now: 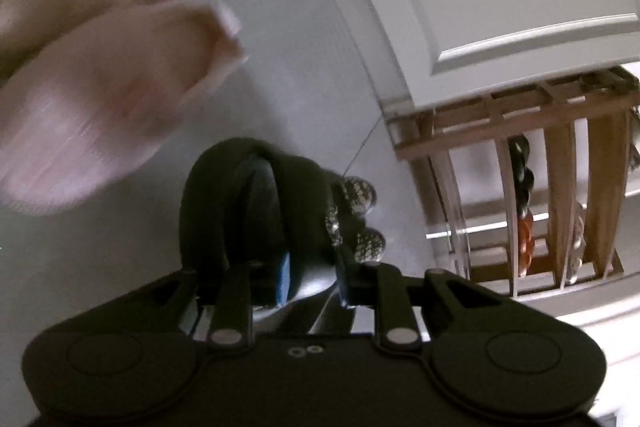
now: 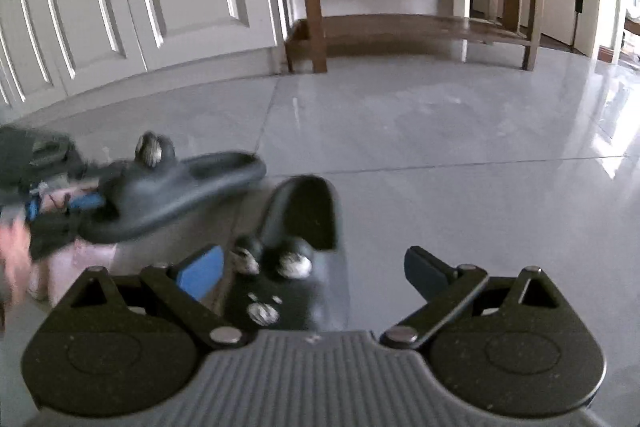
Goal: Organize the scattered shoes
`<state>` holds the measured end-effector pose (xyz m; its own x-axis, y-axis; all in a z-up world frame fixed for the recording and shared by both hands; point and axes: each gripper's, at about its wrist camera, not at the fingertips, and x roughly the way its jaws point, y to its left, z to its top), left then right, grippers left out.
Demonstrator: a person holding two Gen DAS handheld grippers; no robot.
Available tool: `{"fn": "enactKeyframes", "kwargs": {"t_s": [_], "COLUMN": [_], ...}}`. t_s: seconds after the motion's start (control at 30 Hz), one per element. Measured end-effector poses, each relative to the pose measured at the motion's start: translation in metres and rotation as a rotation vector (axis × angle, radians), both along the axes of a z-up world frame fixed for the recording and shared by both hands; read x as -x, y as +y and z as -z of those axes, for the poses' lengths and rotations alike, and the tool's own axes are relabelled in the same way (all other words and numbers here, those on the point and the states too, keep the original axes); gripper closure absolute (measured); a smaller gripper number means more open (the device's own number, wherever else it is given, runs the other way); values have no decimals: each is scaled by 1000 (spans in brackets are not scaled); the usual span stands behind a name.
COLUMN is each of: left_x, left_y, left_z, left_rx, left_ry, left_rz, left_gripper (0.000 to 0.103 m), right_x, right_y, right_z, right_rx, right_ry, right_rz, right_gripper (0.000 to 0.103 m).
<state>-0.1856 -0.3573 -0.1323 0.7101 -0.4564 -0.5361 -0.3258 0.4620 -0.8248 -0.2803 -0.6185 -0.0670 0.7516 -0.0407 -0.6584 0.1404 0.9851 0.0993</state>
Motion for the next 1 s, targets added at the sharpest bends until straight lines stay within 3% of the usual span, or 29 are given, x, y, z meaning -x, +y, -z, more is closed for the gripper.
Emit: {"fn": "enactKeyframes", "kwargs": {"t_s": [0.07, 0.1, 0.13, 0.2, 0.4, 0.5, 0.57, 0.6, 0.67, 0.7, 0.8, 0.9, 1.0], "left_x": [19, 25, 33, 42, 51, 37, 11, 6, -14, -18, -23, -24, -17], "left_y": [-2, -4, -6, -9, -11, -6, -9, -11, -18, -20, -14, 4, 7], "left_z": [11, 13, 15, 13, -9, -45, -82, -89, -114, -119, -119, -113, -107], "left_rx": [35, 36, 26, -11, -136, -345, -571, -631, -886, -960, -998, -997, -1011], "left_ry": [23, 20, 32, 20, -61, -193, -319, -337, -398, -407, -400, -360, -369], "left_rz": [-20, 5, 42, 128, 472, 584, 686, 722, 891, 968, 1068, 1078, 1088], "left_gripper": [80, 74, 58, 37, 32, 31, 31, 31, 31, 31, 31, 31, 30], "right_x": [0, -1, -3, -3, -11, -18, -21, -22, -21, -18, -6, 7, 13], "right_y": [2, 4, 5, 9, 16, 19, 22, 25, 34, 44, 76, 106, 119], "right_z": [3, 4, 5, 8, 15, 10, 7, 7, 8, 12, 24, 41, 55], "right_rx": [12, 22, 33, 56, 36, 9, -30, -53, -56, -51, -24, 20, 32], "right_ry": [7, 10, 14, 12, -1, -19, -33, -45, -55, -54, -36, 54, 71], "right_rz": [-20, -34, -48, -79, -100, -49, 28, 61, 122, 143, 171, 122, 111], "right_gripper": [4, 4, 4, 4, 4, 4, 4, 4, 4, 4, 4, 4, 4]}}
